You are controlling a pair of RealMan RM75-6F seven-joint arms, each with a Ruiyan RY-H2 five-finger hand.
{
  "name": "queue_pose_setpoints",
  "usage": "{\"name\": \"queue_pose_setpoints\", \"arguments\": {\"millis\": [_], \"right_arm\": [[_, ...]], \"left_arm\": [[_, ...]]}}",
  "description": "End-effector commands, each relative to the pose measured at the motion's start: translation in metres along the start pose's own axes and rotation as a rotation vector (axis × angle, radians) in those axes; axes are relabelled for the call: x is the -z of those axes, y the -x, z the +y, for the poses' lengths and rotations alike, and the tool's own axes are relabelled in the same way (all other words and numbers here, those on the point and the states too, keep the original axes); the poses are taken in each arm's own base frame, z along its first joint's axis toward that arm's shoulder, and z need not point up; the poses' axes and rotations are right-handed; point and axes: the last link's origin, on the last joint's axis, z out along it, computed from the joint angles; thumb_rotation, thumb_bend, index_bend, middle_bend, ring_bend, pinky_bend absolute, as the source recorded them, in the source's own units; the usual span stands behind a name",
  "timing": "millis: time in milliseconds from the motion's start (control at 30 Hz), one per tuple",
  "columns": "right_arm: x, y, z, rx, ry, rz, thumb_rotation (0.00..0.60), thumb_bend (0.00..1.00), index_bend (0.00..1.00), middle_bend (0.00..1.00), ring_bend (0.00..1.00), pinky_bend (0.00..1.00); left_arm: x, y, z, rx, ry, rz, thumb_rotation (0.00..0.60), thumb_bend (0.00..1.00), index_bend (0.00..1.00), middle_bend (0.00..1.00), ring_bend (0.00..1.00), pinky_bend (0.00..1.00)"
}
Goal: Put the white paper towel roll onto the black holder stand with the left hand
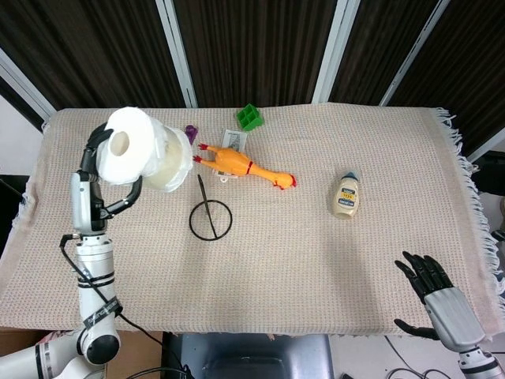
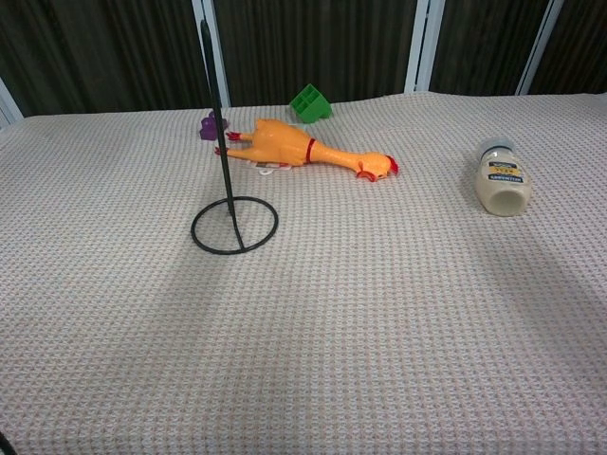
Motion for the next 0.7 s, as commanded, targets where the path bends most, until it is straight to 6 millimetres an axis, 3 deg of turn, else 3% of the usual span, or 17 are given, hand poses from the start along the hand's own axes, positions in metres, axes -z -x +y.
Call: {"name": "queue_pose_setpoints", "arguments": {"millis": [33,300,700], "right_arm": [[0.001,-0.001,0.001,-0.001,-0.001,0.002,0.6,0.05,0.0,0.0,0.0,0.0],[0.002,-0.002,0.001,-0.005,-0.005,0.002,0.6,0.05,0.0,0.0,0.0,0.0],[0.003,-0.005,0.002,-0.017,-0.003,0.01,0.6,0.06,0.0,0.0,0.0,0.0]], "left_arm": [[-0.001,0.013,-0.003,-0.016,-0.02,-0.019,0.6,0.74,0.71,0.84,0.78,1.0],[0.016,0.035,0.001,-0.053,-0.025,-0.093,0.6,0.75,0.71,0.84,0.78,1.0],[0.023,0.051,-0.002,-0.143,-0.016,-0.146,0.6,0.74,0.71,0.84,0.78,1.0]]}}
